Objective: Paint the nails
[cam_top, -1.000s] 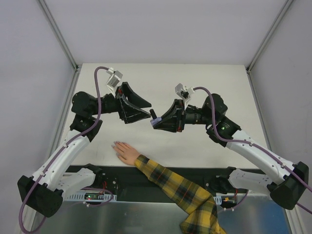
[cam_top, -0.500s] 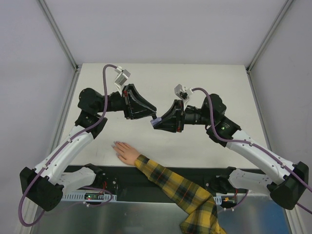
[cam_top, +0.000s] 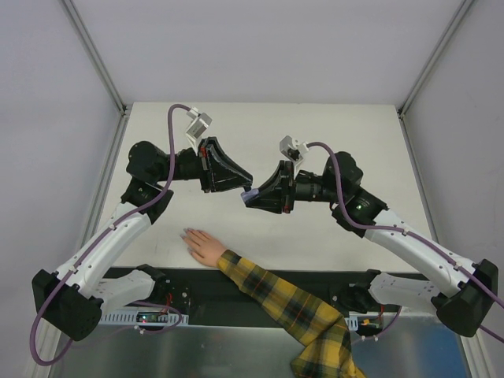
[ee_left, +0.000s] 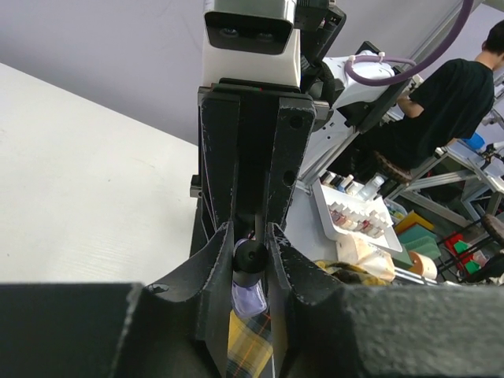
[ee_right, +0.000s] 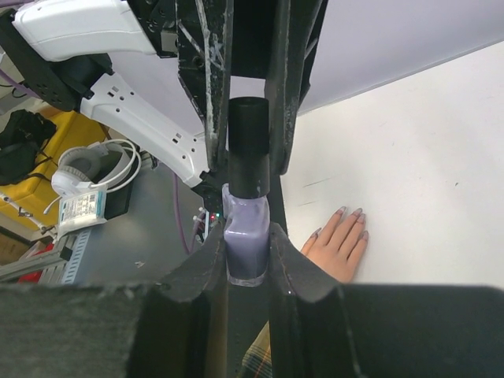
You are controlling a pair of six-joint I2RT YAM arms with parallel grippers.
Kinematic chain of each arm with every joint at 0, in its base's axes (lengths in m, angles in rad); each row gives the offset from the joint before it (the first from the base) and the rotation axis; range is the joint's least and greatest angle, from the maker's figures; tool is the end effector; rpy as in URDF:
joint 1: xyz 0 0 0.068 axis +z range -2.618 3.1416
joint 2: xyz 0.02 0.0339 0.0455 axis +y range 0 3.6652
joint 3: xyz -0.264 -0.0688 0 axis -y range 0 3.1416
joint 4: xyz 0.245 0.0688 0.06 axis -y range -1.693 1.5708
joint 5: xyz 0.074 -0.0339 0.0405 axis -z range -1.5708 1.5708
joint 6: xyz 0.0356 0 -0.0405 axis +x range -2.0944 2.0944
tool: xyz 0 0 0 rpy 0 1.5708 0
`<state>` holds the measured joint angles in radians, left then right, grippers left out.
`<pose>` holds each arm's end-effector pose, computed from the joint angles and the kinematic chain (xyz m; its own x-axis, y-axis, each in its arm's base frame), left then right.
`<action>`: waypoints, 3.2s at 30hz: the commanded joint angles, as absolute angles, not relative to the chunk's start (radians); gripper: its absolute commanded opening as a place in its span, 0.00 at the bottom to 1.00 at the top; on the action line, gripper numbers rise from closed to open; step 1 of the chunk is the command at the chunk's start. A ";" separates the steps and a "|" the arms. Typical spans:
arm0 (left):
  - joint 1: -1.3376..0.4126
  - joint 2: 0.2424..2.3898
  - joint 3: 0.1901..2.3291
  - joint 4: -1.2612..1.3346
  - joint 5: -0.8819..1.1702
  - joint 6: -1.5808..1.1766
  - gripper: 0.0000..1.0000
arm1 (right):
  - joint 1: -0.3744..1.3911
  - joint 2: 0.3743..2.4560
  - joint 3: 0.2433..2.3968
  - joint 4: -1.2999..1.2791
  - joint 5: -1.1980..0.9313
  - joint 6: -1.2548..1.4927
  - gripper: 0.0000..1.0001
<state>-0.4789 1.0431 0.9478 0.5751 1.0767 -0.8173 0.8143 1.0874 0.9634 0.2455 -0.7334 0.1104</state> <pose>0.1784 -0.1279 0.4200 -0.3846 -0.1900 -0.9033 0.9225 -0.1134 -0.3689 0.1526 0.1964 0.3887 -0.0271 0.0905 -0.9955 -0.9994 0.0168 0.0287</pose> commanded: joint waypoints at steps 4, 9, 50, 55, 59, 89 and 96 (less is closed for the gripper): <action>-0.488 1.011 1.011 0.503 1.103 -0.736 0.00 | 0.833 1.088 1.023 0.284 -0.692 0.090 0.05; -0.488 0.985 1.009 0.483 1.063 -0.721 0.00 | 0.845 1.092 1.028 0.282 -0.664 0.086 0.40; -0.584 0.894 1.221 -0.318 0.178 -0.485 0.76 | 1.014 1.210 1.206 0.012 -0.173 -0.338 0.00; -0.549 0.861 1.186 -0.224 0.346 -0.465 0.83 | 0.921 1.198 1.249 -0.058 -0.452 -0.252 0.01; -0.523 0.801 1.065 -0.048 0.460 -0.511 0.81 | 0.836 1.192 1.240 -0.005 -0.655 -0.114 0.00; -0.506 0.894 0.951 0.424 0.759 -0.735 0.27 | 0.742 1.230 1.173 0.321 -0.887 0.153 0.00; -0.506 0.890 0.971 0.337 0.712 -0.686 0.30 | 0.750 1.236 1.173 0.272 -0.844 0.112 0.00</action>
<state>-0.5152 0.8970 0.9295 0.3492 0.7238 -0.7296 0.7471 1.2396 1.1656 0.2436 -0.8486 0.1406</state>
